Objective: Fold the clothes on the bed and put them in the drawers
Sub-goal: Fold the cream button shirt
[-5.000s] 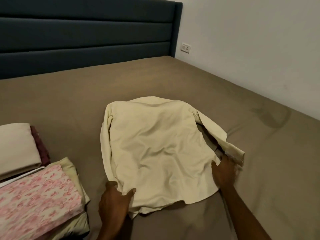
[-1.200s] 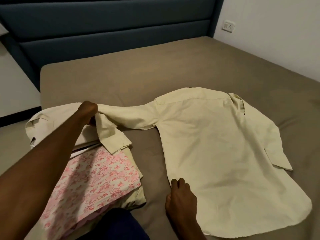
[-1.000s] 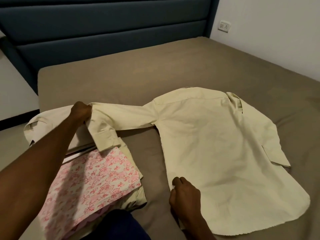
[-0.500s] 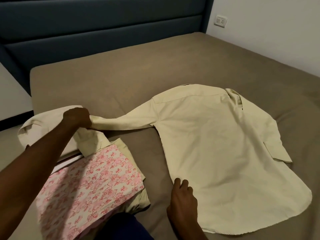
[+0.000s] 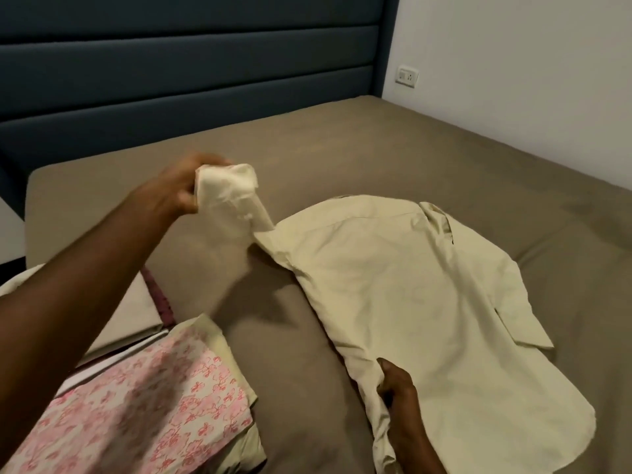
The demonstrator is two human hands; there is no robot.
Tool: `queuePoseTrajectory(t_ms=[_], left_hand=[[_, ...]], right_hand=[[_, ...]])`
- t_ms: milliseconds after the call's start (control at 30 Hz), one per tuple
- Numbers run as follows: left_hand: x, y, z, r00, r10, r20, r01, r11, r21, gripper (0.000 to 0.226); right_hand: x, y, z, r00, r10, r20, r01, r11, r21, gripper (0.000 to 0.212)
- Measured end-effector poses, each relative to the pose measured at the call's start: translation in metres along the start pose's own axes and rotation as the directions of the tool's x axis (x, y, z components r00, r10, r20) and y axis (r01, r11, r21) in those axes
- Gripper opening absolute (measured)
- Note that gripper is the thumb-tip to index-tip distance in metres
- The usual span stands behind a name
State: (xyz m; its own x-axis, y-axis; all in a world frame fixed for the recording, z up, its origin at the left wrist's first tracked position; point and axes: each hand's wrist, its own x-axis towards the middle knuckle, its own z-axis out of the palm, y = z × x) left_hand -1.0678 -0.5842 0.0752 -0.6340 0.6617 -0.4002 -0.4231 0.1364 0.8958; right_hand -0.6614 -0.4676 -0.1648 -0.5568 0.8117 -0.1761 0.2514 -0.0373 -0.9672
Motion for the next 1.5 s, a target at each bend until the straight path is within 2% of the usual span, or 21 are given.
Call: queuePoseTrajectory(t_ms=[67, 133, 167, 200, 233, 267, 333, 400, 467, 533, 600, 667, 733, 833, 967, 1033, 1133, 1267, 1333, 1400, 1500], left_hand=[[0.020, 0.026, 0.066, 0.994, 0.071, 0.087, -0.067, 0.996, -0.051, 0.015], [0.036, 0.045, 0.136, 0.970, 0.095, 0.225, -0.083, 0.994, -0.064, 0.027], [0.043, 0.048, 0.167, 0.959, 0.088, 0.269, -0.076, 0.996, -0.055, 0.033], [0.049, 0.048, 0.195, 0.953, 0.070, 0.293, -0.063, 0.997, -0.034, 0.046], [0.055, 0.042, 0.219, 0.952, 0.048, 0.303, -0.050, 0.999, 0.001, 0.060], [0.060, 0.031, 0.237, 0.951, 0.039, 0.307, -0.054, 0.998, 0.044, 0.065], [0.072, -0.006, 0.258, 0.957, 0.053, 0.285, -0.083, 0.992, 0.097, 0.051], [0.083, -0.057, 0.255, 0.974, 0.066, 0.216, -0.095, 0.987, 0.127, 0.028], [0.077, -0.113, 0.231, 0.993, 0.051, 0.105, -0.070, 0.981, 0.179, 0.018], [0.060, -0.167, 0.199, 0.993, 0.078, -0.088, -0.051, 0.960, 0.277, 0.013], [0.040, -0.216, 0.166, 0.950, 0.128, -0.283, -0.010, 0.923, 0.384, 0.018], [0.016, -0.258, 0.147, 0.933, 0.068, -0.355, 0.100, 0.895, 0.435, 0.025], [-0.013, -0.292, 0.148, 0.955, -0.085, -0.283, 0.188, 0.913, 0.361, 0.036], [-0.057, -0.322, 0.170, 0.967, -0.190, -0.170, 0.230, 0.938, 0.259, 0.051], [-0.110, -0.343, 0.205, 0.956, -0.292, 0.009, 0.288, 0.949, 0.126, 0.046], [-0.133, -0.358, 0.224, 0.952, -0.291, 0.097, 0.294, 0.955, -0.026, 0.041], [-0.160, -0.378, 0.237, 0.956, -0.282, 0.088, 0.291, 0.949, -0.125, 0.050], [-0.180, -0.387, 0.239, 0.944, -0.311, 0.107, 0.319, 0.945, -0.069, 0.055], [-0.188, -0.390, 0.243, 0.961, -0.274, 0.018, 0.274, 0.962, 0.015, 0.070], [-0.193, -0.394, 0.244, 0.973, -0.168, -0.157, 0.196, 0.964, 0.180, 0.087], [-0.203, -0.403, 0.252, 0.974, 0.077, -0.211, 0.049, 0.846, 0.531, 0.105]], right_hand=[[0.005, -0.002, -0.022, 0.987, 0.157, 0.023, -0.159, 0.979, 0.127, 0.011], [0.024, 0.005, -0.040, 0.941, 0.326, 0.088, -0.337, 0.905, 0.260, 0.011], [0.032, 0.007, -0.043, 0.873, 0.472, 0.124, -0.486, 0.820, 0.303, 0.015], [0.037, 0.023, -0.046, 0.838, 0.524, 0.153, -0.546, 0.806, 0.231, 0.017], [0.045, 0.030, -0.052, 0.853, 0.512, 0.103, -0.513, 0.858, -0.022, 0.027], [0.044, 0.033, -0.063, 0.857, 0.511, 0.060, -0.503, 0.857, -0.114, 0.031], [0.039, 0.029, -0.074, 0.903, 0.427, -0.049, -0.430, 0.897, -0.104, 0.022], [0.031, 0.030, -0.073, 0.899, 0.398, -0.184, -0.431, 0.879, -0.206, 0.035], [0.024, 0.035, -0.071, 0.924, 0.369, -0.100, -0.382, 0.880, -0.283, 0.029], [0.022, 0.030, -0.067, 0.936, 0.351, -0.041, -0.347, 0.892, -0.289, 0.024], [0.022, 0.030, -0.064, 0.955, 0.297, 0.002, -0.280, 0.904, -0.322, 0.019], [0.021, 0.031, -0.066, 0.961, 0.275, 0.027, -0.258, 0.926, -0.277, 0.014], [0.018, 0.032, -0.073, 0.968, 0.238, 0.078, -0.212, 0.945, -0.249, 0.016], [0.016, 0.031, -0.083, 0.951, 0.247, 0.185, -0.214, 0.960, -0.180, 0.039], [-0.008, 0.028, -0.097, 0.879, 0.335, 0.340, -0.359, 0.933, 0.008, 0.065], [-0.022, 0.027, -0.103, 0.863, 0.331, 0.382, -0.390, 0.917, 0.086, 0.063], [-0.039, 0.034, -0.103, 0.858, 0.377, 0.349, -0.455, 0.873, 0.176, 0.043], [-0.050, 0.022, -0.103, 0.873, 0.378, 0.309, -0.445, 0.875, 0.188, 0.024], [-0.053, 0.021, -0.107, 0.937, 0.261, 0.231, -0.266, 0.964, -0.006, 0.014], [-0.052, 0.021, -0.115, 0.983, 0.123, 0.135, -0.088, 0.966, -0.244, 0.013], [-0.049, 0.017, -0.127, 0.975, 0.186, 0.122, -0.153, 0.959, -0.239, 0.011]])
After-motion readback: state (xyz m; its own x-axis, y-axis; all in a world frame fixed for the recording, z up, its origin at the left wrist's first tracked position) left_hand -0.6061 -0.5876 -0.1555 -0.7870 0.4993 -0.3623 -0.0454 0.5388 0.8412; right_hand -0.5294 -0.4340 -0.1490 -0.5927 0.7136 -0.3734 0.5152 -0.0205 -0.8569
